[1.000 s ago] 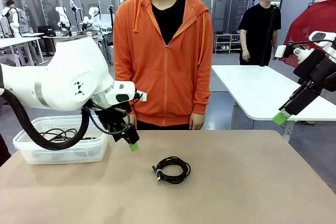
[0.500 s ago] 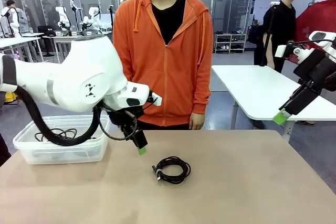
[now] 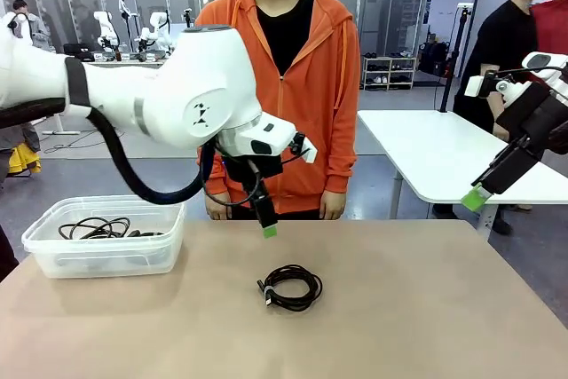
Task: Organize and store the cables.
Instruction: Place the USB Extension Cable into the Organizing box.
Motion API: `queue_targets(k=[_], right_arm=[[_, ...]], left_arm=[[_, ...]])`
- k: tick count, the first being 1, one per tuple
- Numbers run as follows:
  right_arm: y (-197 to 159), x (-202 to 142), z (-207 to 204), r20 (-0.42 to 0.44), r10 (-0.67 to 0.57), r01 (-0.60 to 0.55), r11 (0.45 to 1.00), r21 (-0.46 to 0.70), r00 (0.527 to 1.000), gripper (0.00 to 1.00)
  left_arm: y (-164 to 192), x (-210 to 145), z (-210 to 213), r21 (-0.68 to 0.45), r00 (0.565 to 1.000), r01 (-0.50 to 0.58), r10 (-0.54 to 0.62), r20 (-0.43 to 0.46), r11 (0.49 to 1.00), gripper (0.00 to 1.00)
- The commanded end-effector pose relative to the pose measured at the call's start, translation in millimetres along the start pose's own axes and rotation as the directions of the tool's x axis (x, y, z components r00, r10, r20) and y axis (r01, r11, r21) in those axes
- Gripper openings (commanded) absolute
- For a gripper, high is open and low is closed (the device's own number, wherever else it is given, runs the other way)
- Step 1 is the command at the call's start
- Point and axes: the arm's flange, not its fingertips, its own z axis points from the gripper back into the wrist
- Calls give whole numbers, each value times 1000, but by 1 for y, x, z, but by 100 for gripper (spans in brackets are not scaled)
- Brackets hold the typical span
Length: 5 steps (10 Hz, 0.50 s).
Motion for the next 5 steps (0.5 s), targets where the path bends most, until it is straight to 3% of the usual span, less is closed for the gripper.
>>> queue_targets(k=[1,4,5], right_arm=[[0,4,1,4,-23,23,1000,-6,1000,100],[0,4,1,4,-23,23,1000,-6,1000,100],[0,4,1,4,-23,23,1000,-6,1000,100]], left_arm=[[8,14,-3,-22,998,43,-44,-39,999,93],[11,13,-5,-31,997,45,-47,-57,998,93],[8,15,-10,-26,1000,20,-21,-21,999,93]])
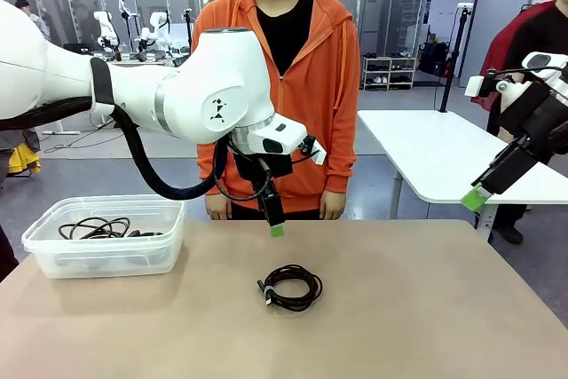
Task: Organize and store the cables.
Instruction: Place the USB Extension Cable into the Organizing box.
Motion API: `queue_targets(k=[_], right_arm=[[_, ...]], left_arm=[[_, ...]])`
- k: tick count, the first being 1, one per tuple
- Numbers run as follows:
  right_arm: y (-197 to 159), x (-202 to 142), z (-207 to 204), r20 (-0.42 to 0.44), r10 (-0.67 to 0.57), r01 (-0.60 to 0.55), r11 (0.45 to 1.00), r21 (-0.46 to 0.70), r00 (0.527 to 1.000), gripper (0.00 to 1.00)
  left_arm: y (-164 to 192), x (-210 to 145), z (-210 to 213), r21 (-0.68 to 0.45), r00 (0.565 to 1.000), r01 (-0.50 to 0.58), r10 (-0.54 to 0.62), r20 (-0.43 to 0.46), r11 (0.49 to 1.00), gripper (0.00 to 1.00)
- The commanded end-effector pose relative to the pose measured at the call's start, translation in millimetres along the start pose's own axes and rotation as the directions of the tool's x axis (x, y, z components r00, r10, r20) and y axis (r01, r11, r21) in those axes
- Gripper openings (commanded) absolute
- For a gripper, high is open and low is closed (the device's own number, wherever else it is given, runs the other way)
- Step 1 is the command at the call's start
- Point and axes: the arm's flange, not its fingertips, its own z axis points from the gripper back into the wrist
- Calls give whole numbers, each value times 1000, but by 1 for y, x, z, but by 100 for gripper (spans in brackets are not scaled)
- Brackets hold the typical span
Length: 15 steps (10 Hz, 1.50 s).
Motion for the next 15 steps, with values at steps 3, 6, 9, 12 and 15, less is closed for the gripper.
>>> queue_targets(k=[3,6,9,12,15], right_arm=[[0,4,1,4,-23,23,1000,-6,1000,100],[0,4,1,4,-23,23,1000,-6,1000,100],[0,4,1,4,-23,23,1000,-6,1000,100],[0,4,1,4,-23,23,1000,-6,1000,100],[0,4,1,4,-23,23,1000,-6,1000,100]], left_arm=[[-1,0,1,4,1000,1,-1,7,1000,93],[-1,0,1,4,1000,1,-1,7,1000,93],[7,6,-6,-16,978,-208,208,2,978,93],[1,10,-26,92,776,-630,622,99,771,93],[-5,-6,-42,128,539,-841,832,133,525,93]])
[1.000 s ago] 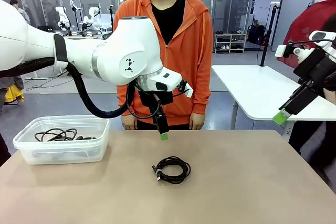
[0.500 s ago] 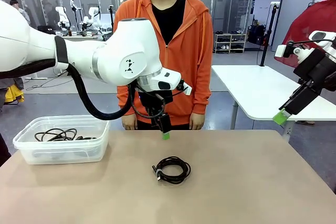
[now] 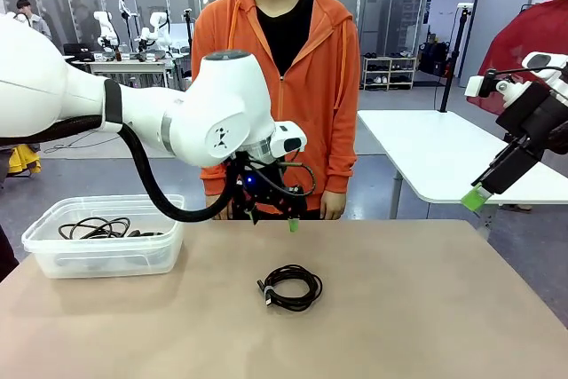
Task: Organize and store the cables.
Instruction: Place the USB Extension Cable into the Organizing box.
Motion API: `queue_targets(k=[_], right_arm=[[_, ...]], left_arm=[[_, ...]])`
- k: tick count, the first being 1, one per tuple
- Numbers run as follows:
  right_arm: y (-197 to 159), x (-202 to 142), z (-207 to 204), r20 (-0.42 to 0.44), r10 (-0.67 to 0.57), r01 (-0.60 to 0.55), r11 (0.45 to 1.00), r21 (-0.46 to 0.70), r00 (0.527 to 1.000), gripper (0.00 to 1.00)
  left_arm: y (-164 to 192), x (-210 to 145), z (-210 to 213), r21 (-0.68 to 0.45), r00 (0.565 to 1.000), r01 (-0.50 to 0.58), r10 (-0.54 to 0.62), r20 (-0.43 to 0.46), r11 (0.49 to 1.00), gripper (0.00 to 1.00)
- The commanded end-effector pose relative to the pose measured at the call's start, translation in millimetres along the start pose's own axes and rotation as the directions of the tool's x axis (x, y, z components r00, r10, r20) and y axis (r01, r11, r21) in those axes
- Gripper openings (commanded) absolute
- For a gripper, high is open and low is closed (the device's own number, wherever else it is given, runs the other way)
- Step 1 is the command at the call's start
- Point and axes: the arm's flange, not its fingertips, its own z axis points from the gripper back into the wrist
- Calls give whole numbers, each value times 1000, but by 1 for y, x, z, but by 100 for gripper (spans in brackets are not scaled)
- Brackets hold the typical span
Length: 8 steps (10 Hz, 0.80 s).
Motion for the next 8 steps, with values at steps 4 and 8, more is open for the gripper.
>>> queue_targets(k=[4,8], right_arm=[[0,3,1,4,-23,23,1000,-6,1000,100],[0,3,1,4,-23,23,1000,-6,1000,100]], left_arm=[[-5,-23,-34,144,963,-261,268,-33,955,93],[-1,-24,-37,161,966,-249,256,-21,955,93]])
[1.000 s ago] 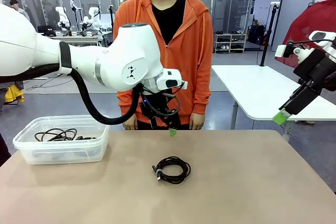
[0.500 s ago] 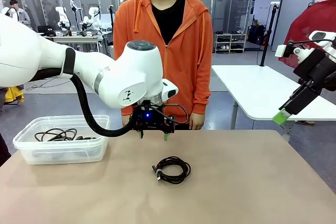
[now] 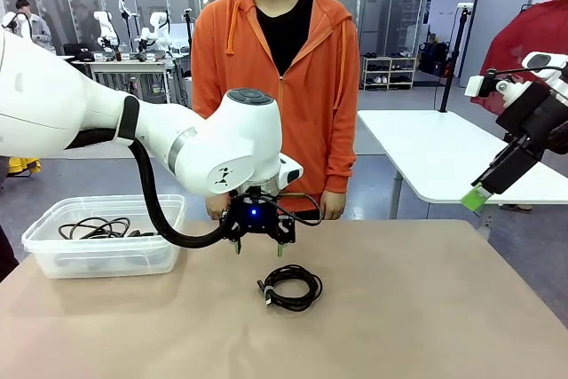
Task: Organize and store the cables.
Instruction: Place the USB Extension Cable into the Organizing box.
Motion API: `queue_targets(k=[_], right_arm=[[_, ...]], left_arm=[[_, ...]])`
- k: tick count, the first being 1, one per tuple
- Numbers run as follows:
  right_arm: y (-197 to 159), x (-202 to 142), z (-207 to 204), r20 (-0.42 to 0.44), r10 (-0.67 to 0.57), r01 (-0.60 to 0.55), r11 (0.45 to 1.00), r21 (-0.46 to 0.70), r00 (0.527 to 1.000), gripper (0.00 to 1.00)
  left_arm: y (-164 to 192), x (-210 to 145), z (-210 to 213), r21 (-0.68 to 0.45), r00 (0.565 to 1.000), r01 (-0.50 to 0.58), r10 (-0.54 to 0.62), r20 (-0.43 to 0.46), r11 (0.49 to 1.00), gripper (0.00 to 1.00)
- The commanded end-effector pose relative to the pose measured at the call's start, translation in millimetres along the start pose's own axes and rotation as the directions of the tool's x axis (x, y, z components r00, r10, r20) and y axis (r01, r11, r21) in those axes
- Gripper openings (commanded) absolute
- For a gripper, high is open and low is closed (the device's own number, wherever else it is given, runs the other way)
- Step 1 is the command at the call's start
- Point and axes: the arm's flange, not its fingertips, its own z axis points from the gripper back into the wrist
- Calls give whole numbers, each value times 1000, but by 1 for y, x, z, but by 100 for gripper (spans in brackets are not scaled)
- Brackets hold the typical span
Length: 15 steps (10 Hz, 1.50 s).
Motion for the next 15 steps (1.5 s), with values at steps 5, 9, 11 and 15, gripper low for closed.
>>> queue_targets(k=[5,9,11,15], right_arm=[[0,3,1,4,-23,23,1000,-6,1000,100],[0,3,1,4,-23,23,1000,-6,1000,100],[0,3,1,4,-23,23,1000,-6,1000,100],[0,3,1,4,-23,23,1000,-6,1000,100]], left_arm=[[-10,-1,-14,69,996,-84,86,-30,994,93],[-9,3,-54,65,955,-263,270,-128,963,93],[-7,6,-69,31,948,-274,275,-158,961,93],[-8,14,-99,28,936,-283,283,-212,959,93]])
